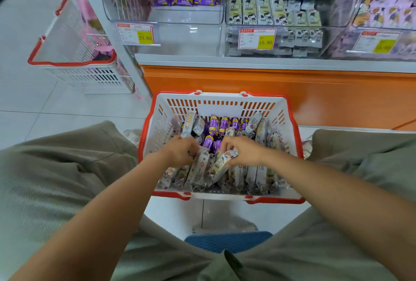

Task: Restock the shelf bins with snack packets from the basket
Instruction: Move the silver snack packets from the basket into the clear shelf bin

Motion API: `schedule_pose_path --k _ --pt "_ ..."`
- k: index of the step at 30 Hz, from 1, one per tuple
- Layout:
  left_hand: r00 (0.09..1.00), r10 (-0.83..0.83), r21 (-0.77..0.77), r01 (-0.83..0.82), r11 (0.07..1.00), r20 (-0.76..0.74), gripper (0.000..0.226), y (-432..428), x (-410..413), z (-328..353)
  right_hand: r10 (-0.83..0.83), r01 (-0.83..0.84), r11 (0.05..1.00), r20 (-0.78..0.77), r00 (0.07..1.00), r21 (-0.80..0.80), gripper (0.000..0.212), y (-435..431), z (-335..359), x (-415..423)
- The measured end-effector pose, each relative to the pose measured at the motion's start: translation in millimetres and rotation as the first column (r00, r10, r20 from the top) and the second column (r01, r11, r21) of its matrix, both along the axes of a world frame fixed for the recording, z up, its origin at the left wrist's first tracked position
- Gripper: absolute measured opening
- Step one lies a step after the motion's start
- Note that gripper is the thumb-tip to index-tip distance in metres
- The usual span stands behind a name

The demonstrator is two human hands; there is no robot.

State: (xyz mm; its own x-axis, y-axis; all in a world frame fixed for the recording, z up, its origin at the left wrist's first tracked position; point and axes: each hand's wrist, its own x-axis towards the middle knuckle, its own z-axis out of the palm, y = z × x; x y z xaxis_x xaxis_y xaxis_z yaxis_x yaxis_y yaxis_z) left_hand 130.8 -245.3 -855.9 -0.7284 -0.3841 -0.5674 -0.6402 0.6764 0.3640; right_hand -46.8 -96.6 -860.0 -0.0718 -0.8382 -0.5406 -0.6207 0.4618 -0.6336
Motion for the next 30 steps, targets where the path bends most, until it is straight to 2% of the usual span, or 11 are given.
schedule_pose_path --k 2,6,11,16,18,21,23,26,28,30 --pt "1.000 -0.009 -0.014 0.009 1.000 0.026 0.050 3.7 -2.5 -2.0 -0.070 0.070 0.998 0.036 0.997 -0.001 0.037 -0.7 3.1 -8.4" --pt "0.991 -0.097 -0.068 0.103 0.992 0.093 0.069 11.5 -5.8 -5.9 -0.153 0.152 0.988 0.018 0.988 0.027 0.038 0.3 8.5 -21.7" --pt "0.979 -0.172 -0.197 0.191 0.962 0.108 0.062 28.4 -13.9 -4.7 -0.236 0.232 0.971 0.047 0.971 0.063 0.032 5.4 12.3 -31.0" --pt "0.986 -0.168 -0.188 0.168 0.968 0.012 0.053 37.4 -22.4 -9.7 -0.264 0.248 0.961 0.130 0.956 0.125 0.026 10.3 7.8 -30.2" --pt "0.992 -0.118 -0.123 0.111 0.986 -0.046 0.050 38.9 -24.8 -12.4 -0.281 0.268 0.957 0.137 0.950 0.111 0.025 10.7 7.2 -27.4" --pt "0.983 0.107 0.030 -0.104 0.994 -0.149 0.052 36.5 -25.1 -11.5 -0.326 0.323 0.945 0.117 0.938 0.045 0.027 8.5 10.0 -26.3" --pt "0.927 0.311 0.219 -0.266 0.939 -0.208 0.057 32.3 -27.1 -4.8 -0.363 0.365 0.931 0.123 0.924 0.010 0.040 5.5 15.9 -28.9" --pt "0.824 0.527 0.435 -0.404 0.804 -0.208 0.074 25.7 -33.4 1.7 -0.460 0.466 0.885 0.187 0.868 0.015 0.064 -0.3 27.7 -34.4" --pt "0.759 0.613 0.555 -0.420 0.718 -0.220 0.088 22.2 -40.2 2.9 -0.516 0.529 0.847 0.306 0.800 0.044 0.071 -4.5 33.1 -36.7" --pt "0.742 0.628 0.614 -0.389 0.687 -0.234 0.080 25.1 -46.3 10.9 -0.559 0.574 0.813 0.404 0.724 0.096 0.075 -7.1 35.4 -39.1"
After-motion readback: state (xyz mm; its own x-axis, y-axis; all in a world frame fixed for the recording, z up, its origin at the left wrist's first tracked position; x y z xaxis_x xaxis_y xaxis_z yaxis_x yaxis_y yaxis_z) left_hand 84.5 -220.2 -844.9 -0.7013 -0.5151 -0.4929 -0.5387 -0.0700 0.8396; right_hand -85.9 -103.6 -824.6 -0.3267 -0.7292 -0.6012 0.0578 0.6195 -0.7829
